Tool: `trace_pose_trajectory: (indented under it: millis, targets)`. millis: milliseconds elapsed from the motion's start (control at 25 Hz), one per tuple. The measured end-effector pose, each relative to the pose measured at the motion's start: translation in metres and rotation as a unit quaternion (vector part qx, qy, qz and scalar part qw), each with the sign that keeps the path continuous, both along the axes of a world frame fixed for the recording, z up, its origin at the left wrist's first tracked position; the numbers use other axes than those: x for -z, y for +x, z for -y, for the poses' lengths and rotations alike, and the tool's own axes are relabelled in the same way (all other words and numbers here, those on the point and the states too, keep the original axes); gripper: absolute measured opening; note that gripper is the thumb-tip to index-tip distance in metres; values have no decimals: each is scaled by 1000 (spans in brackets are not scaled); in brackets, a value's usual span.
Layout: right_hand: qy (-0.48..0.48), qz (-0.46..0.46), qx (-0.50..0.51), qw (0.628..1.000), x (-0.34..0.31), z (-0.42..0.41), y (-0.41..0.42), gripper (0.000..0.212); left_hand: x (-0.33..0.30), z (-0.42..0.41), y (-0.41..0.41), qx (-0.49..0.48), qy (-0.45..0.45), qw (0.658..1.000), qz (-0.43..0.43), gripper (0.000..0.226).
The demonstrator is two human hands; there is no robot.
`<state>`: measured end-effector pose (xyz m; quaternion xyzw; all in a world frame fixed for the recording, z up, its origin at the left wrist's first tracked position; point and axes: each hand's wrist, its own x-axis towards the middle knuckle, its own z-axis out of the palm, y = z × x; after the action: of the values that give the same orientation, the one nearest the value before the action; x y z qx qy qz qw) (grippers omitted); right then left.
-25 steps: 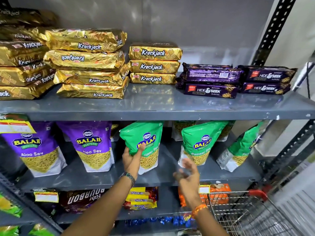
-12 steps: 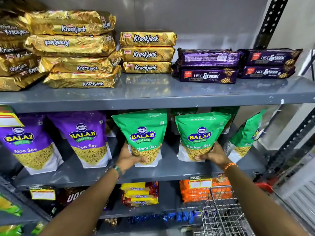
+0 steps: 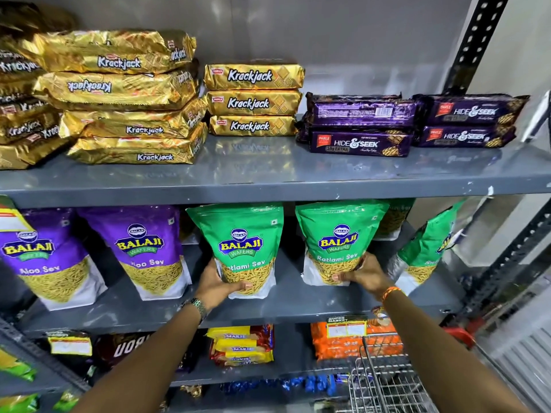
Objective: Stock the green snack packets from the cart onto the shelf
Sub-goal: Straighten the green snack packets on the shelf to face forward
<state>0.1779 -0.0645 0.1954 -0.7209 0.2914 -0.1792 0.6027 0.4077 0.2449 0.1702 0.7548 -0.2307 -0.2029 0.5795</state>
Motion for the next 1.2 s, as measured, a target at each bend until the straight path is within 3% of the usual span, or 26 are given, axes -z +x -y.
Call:
trace_pose_trajectory:
  millis: [200, 280, 360, 440, 520, 600, 640, 760, 840, 920, 1000, 1120, 1200]
  targets:
    - [25, -17, -3, 1000, -16, -7, -4, 98, 17, -5, 9, -23, 6, 1000, 1, 110]
    - [38, -10, 14, 999, -15, -20, -18, 94, 25, -7, -9, -152, -15, 988, -14, 102]
    - [33, 17, 65, 997, -6, -40, -49, 88, 7, -5, -67, -250, -81, 965, -21, 77]
    - [23, 53, 183, 981, 8, -51, -84, 75, -10, 13, -123, -166, -107, 980, 3, 75]
    - [-10, 84, 310, 947, 21, -40, -112, 61, -24, 47, -143, -2, -60, 998, -33, 105]
    - [-45, 53, 349, 935, 26, -12, -124, 74, -28, 90, -130, 86, 24, 995, -37, 142]
    - [-74, 21, 331, 940, 27, 5, -125, 94, -30, 110, -122, 86, 57, 994, -24, 147]
    - [-151, -32, 272, 950, 32, 57, -120, 155, -27, 154, -99, 85, 34, 996, -17, 124]
    - [-130, -42, 256, 957, 40, 87, -117, 174, -26, 172, -92, 103, 10, 994, -44, 94]
    - [-99, -17, 217, 971, 50, 104, -113, 174, -28, 179, -91, 138, -2, 989, -52, 63]
    - [-81, 16, 181, 980, 49, 109, -107, 163, -26, 185, -90, 144, -18, 989, -41, 55]
    - [-77, 26, 227, 970, 45, 107, -98, 136, -23, 183, -95, 134, -6, 990, -39, 49]
    - [-106, -1, 309, 945, 45, 98, -95, 131, -18, 179, -96, 133, 5, 990, -46, 45]
